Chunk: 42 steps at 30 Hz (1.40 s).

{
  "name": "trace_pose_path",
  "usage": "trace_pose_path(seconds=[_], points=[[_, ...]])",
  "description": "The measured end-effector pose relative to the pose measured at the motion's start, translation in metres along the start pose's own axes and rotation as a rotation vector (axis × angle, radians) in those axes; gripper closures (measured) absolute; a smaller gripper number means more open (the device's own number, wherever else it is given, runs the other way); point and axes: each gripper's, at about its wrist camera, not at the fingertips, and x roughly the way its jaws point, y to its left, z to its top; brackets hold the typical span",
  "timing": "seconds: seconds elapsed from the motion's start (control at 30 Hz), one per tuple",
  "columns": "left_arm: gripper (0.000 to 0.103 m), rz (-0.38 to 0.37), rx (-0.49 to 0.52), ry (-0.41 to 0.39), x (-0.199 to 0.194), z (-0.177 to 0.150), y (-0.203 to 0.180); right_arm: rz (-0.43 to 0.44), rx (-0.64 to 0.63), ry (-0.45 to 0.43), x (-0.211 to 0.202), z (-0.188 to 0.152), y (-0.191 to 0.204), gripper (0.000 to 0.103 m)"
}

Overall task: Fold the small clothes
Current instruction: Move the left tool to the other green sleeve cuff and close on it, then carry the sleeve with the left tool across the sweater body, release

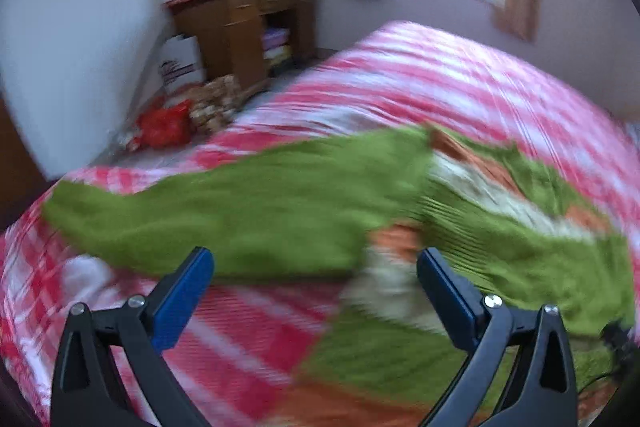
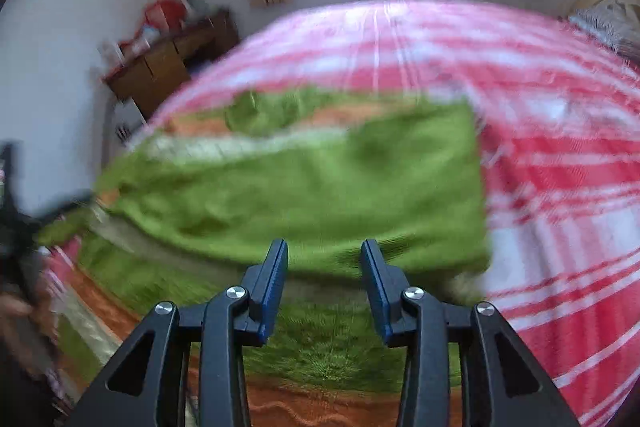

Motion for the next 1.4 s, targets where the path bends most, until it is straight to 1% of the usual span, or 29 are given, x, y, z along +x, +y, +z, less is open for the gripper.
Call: trace_pose_path(seconds=[0.03,0.13,0.2,0.23,0.3,0.4,0.47,0.53,0.57,0.6,0.63,0.7,0.83,0.9,0.97,1.07,1.13,1.17,1.2,1.23,1.27,1.4], points=[[0.0,0.018,-0.047,-0.01,-0.005,0.002,0.02,-0.014,-0.008,-0.028,0.001,-0.004,0.002,0.063],[0.0,0.088,-0.195,-0.042,-0.017,0.008,0.083,-0.039,-0.024,-0.034,0.001,-0.004,0.01,0.06],[0.0,0.132,-0.266,-0.044,-0.016,0.014,0.118,-0.045,-0.032,-0.04,0.002,-0.006,0.011,0.059],[0.0,0.169,-0.295,-0.036,-0.014,0.018,0.136,-0.039,-0.034,-0.043,0.002,-0.007,0.012,0.058],[0.0,0.219,-0.35,-0.039,-0.013,0.021,0.16,-0.022,-0.031,-0.045,-0.001,-0.01,0.01,0.054],[0.0,0.283,-0.462,-0.081,-0.013,0.021,0.2,-0.005,-0.017,-0.054,-0.006,-0.012,0.005,0.054],[0.004,0.296,-0.524,-0.066,-0.004,0.019,0.221,0.007,-0.006,-0.059,-0.006,-0.011,0.002,0.054],[0.015,0.254,-0.594,-0.037,0.01,0.013,0.24,0.013,0.002,-0.057,-0.005,-0.011,0.002,0.054],[0.018,0.238,-0.618,-0.019,0.017,0.011,0.244,0.012,0.002,-0.057,-0.005,-0.011,0.002,0.054],[0.026,0.216,-0.649,0.015,0.029,0.007,0.25,0.011,0.0,-0.057,-0.005,-0.011,0.002,0.054],[0.032,0.205,-0.662,0.032,0.036,0.005,0.25,0.008,-0.002,-0.057,-0.005,-0.011,0.003,0.053],[0.036,0.188,-0.691,0.071,0.052,-0.001,0.25,0.004,-0.006,-0.057,-0.004,-0.011,0.003,0.053],[0.036,0.171,-0.723,0.1,0.069,-0.006,0.244,0.006,-0.005,-0.058,-0.004,-0.011,0.003,0.053],[0.036,0.186,-0.722,0.086,0.073,-0.004,0.243,0.008,-0.003,-0.058,-0.004,-0.011,0.003,0.053],[0.04,0.215,-0.705,0.083,0.076,-0.002,0.24,0.011,0.001,-0.059,-0.004,-0.011,0.003,0.053],[0.053,0.256,-0.688,0.073,0.075,-0.002,0.241,0.012,0.003,-0.061,-0.004,-0.011,0.003,0.053],[0.069,0.272,-0.688,0.061,0.071,-0.006,0.243,0.014,0.004,-0.061,-0.004,-0.011,0.003,0.053],[0.074,0.279,-0.684,0.05,0.067,-0.007,0.245,0.017,0.007,-0.062,-0.004,-0.011,0.002,0.053],[0.095,0.27,-0.67,0.027,0.064,-0.007,0.245,0.021,0.01,-0.063,-0.004,-0.011,0.002,0.053],[0.098,0.239,-0.666,0.015,0.06,-0.008,0.247,0.023,0.012,-0.064,-0.004,-0.011,0.001,0.053],[0.098,0.221,-0.665,0.011,0.058,-0.007,0.247,0.026,0.014,-0.065,-0.005,-0.011,0.001,0.053],[0.098,0.23,-0.615,-0.021,0.052,0.002,0.237,0.032,0.019,-0.068,-0.005,-0.012,-0.001,0.053]])
